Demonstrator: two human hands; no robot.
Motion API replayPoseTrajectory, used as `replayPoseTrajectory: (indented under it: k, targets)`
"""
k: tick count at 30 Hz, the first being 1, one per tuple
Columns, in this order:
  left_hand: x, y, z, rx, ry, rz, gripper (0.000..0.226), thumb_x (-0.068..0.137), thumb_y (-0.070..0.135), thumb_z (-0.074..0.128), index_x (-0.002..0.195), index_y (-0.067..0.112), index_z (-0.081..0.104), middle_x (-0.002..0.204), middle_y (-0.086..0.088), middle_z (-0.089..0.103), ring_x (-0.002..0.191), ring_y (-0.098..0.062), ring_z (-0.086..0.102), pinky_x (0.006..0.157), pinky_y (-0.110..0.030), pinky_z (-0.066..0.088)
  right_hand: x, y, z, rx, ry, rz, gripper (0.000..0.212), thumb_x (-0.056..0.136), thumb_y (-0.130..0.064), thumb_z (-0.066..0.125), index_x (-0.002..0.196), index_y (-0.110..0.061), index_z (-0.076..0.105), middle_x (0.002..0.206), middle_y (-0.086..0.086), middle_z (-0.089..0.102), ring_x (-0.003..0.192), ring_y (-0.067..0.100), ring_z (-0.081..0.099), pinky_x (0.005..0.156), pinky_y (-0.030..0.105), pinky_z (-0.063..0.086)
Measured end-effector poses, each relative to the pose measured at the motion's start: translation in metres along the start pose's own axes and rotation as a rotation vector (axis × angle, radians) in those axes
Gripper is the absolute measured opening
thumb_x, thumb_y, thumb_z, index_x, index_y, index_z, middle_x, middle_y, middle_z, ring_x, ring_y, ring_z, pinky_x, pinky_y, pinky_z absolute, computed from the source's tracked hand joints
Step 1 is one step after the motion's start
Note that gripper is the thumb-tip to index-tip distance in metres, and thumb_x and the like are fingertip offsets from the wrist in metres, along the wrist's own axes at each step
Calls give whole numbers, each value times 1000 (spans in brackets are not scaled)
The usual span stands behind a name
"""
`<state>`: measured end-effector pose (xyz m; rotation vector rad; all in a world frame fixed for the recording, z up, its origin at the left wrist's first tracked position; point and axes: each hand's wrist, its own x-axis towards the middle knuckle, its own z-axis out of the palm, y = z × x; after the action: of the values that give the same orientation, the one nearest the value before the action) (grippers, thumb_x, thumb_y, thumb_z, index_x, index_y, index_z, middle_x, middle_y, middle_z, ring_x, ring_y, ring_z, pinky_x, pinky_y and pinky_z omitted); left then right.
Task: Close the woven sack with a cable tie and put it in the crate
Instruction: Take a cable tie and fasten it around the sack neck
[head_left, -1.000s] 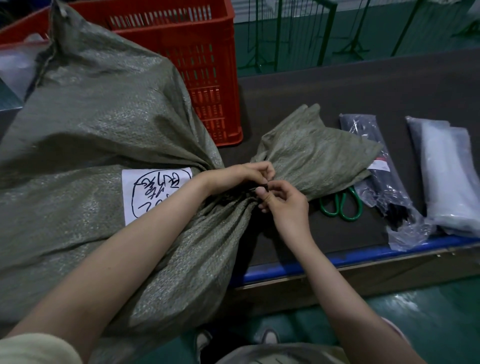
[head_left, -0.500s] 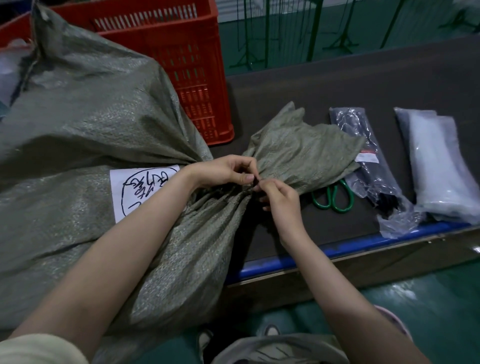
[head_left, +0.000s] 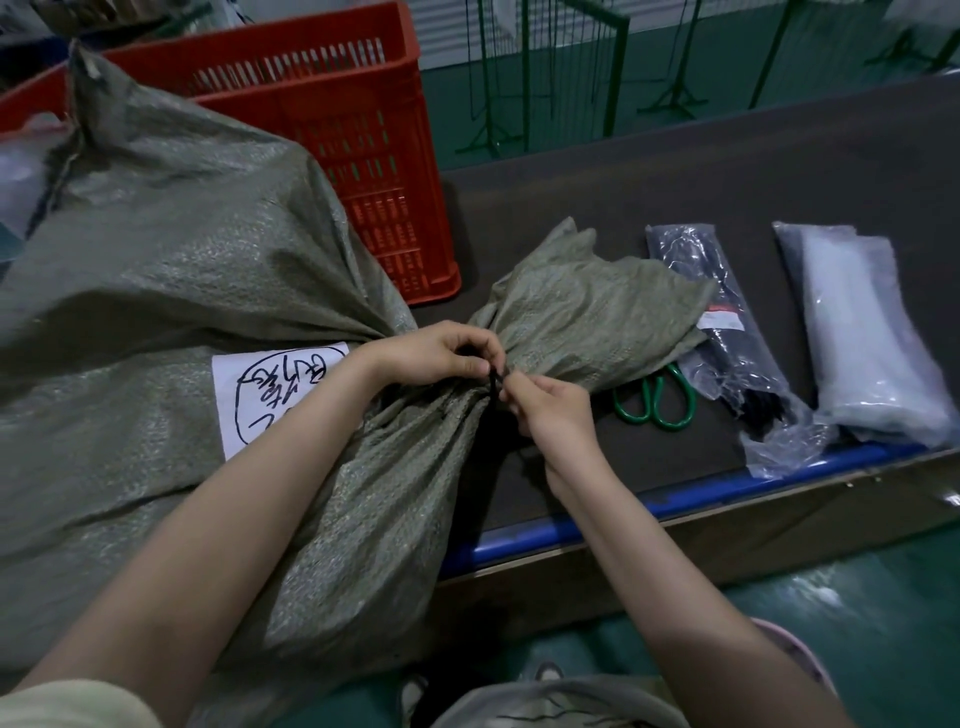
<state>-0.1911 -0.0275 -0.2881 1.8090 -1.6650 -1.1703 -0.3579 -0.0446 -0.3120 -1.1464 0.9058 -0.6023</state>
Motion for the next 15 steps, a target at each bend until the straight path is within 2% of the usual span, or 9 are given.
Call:
replayPoseTrajectory:
  k: [4,7,10,12,15]
  targets:
    - [1,0,2,138,46,35,9,90,4,53,93,9,60,83,15,56,77,17,52,76,0,36,-2,-1,0,59,17,56,36,85,-13,57,50,-16,53,30,-13,42,31,-2,35,36,8,28]
    - [4,0,0,235,74,62,12,90,7,54,96,4,63,84,18,52,81,14,51,82,-2,31,-5,-4,0,97,25,75,36,86,-13,56,50,-16,51,29,-12,40,29,-1,32,34,9,26]
    - [5,0,-3,276,77,56,11,90,7,54,94,10,63,86,19,53,83,6,52,86,-13,33,-7,-6,-1,141,22,87,36,87,-14,55,51,-15,51,29,-12,40,26,0,32,33,10,26]
    - [4,-2,-6,266,83,44,13,90,8,53,90,19,60,87,20,54,82,13,52,87,-15,35,-9,-7,-2,167,11,82,36,87,-13,55,51,-14,51,31,-12,40,26,0,32,34,11,26]
    - [2,-4,-8,225,109,19,13,91,6,52,90,17,59,89,18,55,82,16,52,86,-14,38,-13,-10,-4,174,-21,74,37,87,-14,55,50,-14,51,35,-12,40,27,0,32,36,12,27]
